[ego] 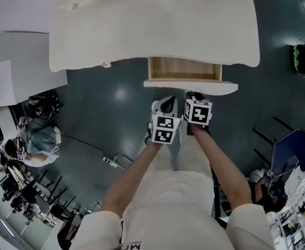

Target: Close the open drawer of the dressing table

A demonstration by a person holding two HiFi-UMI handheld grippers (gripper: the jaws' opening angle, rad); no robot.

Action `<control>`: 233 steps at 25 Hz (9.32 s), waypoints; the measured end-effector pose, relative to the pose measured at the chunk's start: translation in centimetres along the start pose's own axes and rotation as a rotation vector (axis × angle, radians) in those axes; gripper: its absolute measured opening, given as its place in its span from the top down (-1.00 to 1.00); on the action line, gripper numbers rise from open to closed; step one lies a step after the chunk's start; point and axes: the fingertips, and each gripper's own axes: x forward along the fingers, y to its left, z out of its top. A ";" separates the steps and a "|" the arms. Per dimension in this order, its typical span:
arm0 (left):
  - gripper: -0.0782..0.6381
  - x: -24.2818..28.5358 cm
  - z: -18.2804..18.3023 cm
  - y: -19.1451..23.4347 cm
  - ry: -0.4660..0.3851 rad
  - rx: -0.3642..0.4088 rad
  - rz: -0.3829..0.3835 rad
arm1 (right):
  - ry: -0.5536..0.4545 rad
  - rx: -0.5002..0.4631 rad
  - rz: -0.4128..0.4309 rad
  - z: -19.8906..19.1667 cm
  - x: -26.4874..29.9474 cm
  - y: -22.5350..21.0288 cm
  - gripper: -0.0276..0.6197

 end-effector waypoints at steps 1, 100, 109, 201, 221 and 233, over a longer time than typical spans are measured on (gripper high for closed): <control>0.76 0.1 0.1 0.1 0.001 -0.001 0.002 | -0.001 -0.001 0.001 0.2 0.1 0.0 0.56; 0.76 4.5 5.2 4.8 0.008 -0.053 0.036 | -0.166 0.036 0.010 13.5 4.7 -0.8 0.55; 0.76 3.9 5.2 4.6 0.003 -0.036 0.030 | -0.175 0.028 0.012 13.4 4.4 -0.5 0.51; 0.76 -21.0 18.3 -7.1 -0.391 0.145 -0.047 | -0.588 -0.355 0.312 12.7 -31.0 10.7 0.91; 0.76 -22.2 17.0 -10.0 -0.418 0.220 -0.112 | -0.678 -0.263 0.224 9.7 -33.2 9.4 0.91; 0.76 -22.5 16.3 -10.3 -0.409 0.203 -0.101 | -0.654 -0.257 0.244 8.6 -33.1 9.3 0.91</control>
